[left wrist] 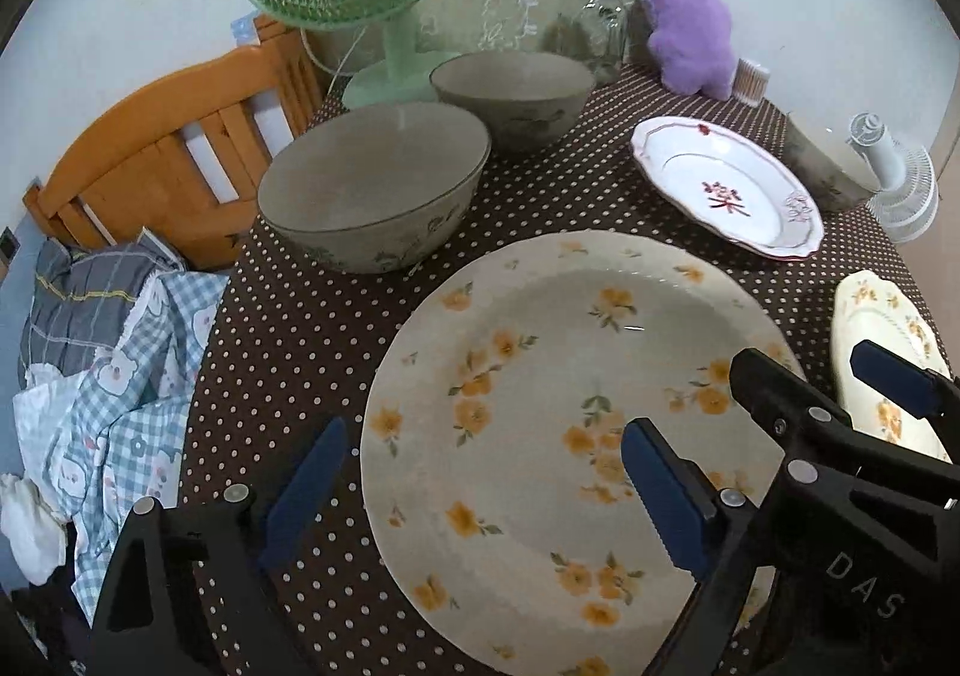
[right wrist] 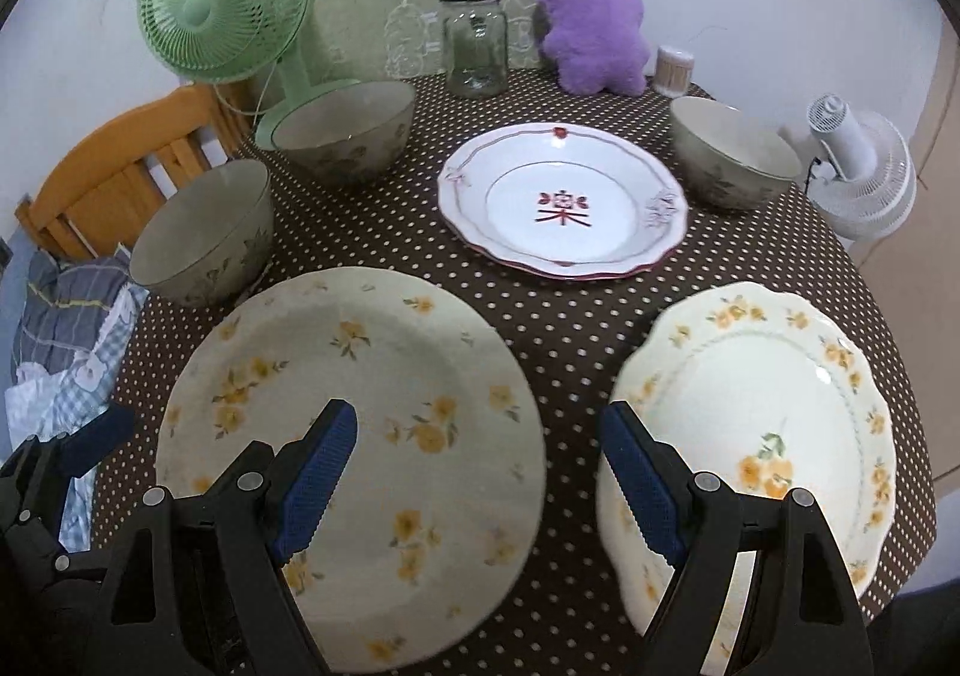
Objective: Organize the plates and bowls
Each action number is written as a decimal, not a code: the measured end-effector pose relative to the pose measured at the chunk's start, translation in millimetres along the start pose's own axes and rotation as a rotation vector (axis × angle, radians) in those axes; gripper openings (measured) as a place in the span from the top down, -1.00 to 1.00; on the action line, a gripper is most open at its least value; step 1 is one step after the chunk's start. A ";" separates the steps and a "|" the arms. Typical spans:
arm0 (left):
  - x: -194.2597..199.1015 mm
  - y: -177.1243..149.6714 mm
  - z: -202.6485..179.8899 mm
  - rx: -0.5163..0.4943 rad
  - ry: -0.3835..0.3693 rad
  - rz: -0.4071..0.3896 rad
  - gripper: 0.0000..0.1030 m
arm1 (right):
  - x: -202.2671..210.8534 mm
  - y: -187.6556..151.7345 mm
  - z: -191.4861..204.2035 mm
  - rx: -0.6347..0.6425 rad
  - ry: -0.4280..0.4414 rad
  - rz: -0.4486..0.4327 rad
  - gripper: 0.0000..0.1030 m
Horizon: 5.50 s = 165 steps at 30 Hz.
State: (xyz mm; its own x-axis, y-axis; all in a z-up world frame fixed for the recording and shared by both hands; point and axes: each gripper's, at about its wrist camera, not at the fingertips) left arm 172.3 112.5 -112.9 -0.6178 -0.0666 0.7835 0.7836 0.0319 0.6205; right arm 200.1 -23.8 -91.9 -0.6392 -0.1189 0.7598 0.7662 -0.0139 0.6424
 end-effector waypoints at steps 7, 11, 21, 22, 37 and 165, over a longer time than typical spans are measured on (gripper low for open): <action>-16.5 0.6 1.4 -0.019 -0.009 0.018 -0.71 | -21.1 0.2 5.3 -0.003 -0.005 0.045 -0.65; -23.3 1.4 3.0 -0.022 -0.002 0.019 -0.70 | -33.3 0.1 5.2 -0.020 -0.013 0.077 -0.62; -41.2 1.1 5.4 -0.016 -0.011 0.077 -0.63 | -54.7 3.3 12.5 0.009 -0.037 0.110 -0.55; -42.1 0.8 5.6 -0.017 -0.012 0.079 -0.62 | -57.5 3.0 12.2 0.006 -0.037 0.122 -0.55; -33.2 -3.3 14.2 0.015 -0.058 0.113 -0.61 | -55.5 1.5 11.2 -0.028 -0.043 0.172 -0.51; -24.0 10.9 -240.8 -0.081 -0.002 0.124 -0.65 | -22.1 6.3 -234.2 -0.063 -0.150 0.206 -0.02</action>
State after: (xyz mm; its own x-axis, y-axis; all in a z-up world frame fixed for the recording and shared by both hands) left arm 211.6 -125.7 -132.7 -0.5156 -0.0652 0.8543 0.8568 -0.0412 0.5140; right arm 234.5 -253.8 -128.1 -0.4686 0.0231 0.8831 0.8806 -0.0666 0.4691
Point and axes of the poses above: each gripper's, at about its wrist camera, not at the fingertips, and x roughly against the way its jaws point, z to its left, y to its top, and after that the axes turned 6 degrees about -z, right-handed
